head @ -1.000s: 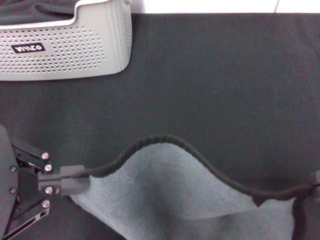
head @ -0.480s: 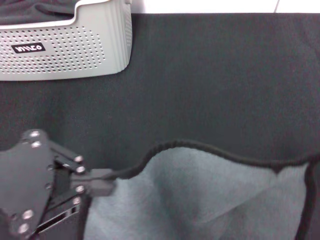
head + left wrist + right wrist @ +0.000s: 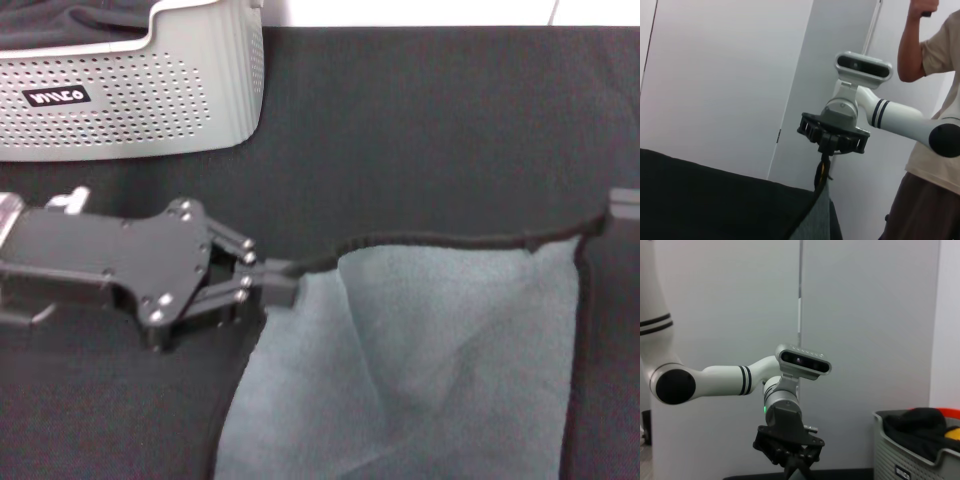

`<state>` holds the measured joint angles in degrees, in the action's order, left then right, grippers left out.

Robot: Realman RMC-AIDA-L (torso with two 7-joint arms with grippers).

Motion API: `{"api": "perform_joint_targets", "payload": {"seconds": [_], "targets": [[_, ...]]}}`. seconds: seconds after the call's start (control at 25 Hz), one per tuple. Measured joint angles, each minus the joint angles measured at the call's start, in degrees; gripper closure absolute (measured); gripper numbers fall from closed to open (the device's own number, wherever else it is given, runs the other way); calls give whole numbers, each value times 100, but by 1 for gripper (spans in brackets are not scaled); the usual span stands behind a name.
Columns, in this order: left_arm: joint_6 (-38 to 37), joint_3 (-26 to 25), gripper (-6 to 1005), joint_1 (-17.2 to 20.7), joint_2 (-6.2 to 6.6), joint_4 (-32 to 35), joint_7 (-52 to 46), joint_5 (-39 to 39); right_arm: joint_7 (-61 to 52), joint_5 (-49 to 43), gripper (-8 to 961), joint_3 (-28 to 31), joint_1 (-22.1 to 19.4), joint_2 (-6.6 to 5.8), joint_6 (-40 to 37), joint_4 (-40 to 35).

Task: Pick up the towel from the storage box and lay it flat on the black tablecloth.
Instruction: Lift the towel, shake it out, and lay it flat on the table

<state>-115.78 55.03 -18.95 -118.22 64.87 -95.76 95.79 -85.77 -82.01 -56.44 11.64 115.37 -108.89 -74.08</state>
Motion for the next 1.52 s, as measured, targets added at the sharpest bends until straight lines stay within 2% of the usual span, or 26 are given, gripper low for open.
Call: {"api": "perform_joint_targets", "payload": {"seconds": [0.12,0.24,0.6,0.96,1.2,1.4,1.52], "targets": [[38,-242,976,-341,1,-380,235,296,196,-251,947,0,316,-7,303,553],[199,-375,976,-508,1,-481,286,505,262,-406,946,-13,445,-1,473,727],[1678,-378,976,-834,-11,-633,304,1374,448,-797,944,-167,912,25,1256,1262],[2632,-343,976,-1084,-89,-996,651,1608,591,-1022,943,-516,1204,18,2328,1641],[3224,-332,976,-1307,-120,-1443,834,1857,596,-1278,942,-545,1592,11,2801,2172],[3964,-87,976,-1465,-150,-1741,855,2127,592,-1549,941,-639,1821,37,3305,2421],[4527,258,976,-1463,-149,-1809,857,2138,565,-1583,940,-729,1826,39,3457,2424]]}}
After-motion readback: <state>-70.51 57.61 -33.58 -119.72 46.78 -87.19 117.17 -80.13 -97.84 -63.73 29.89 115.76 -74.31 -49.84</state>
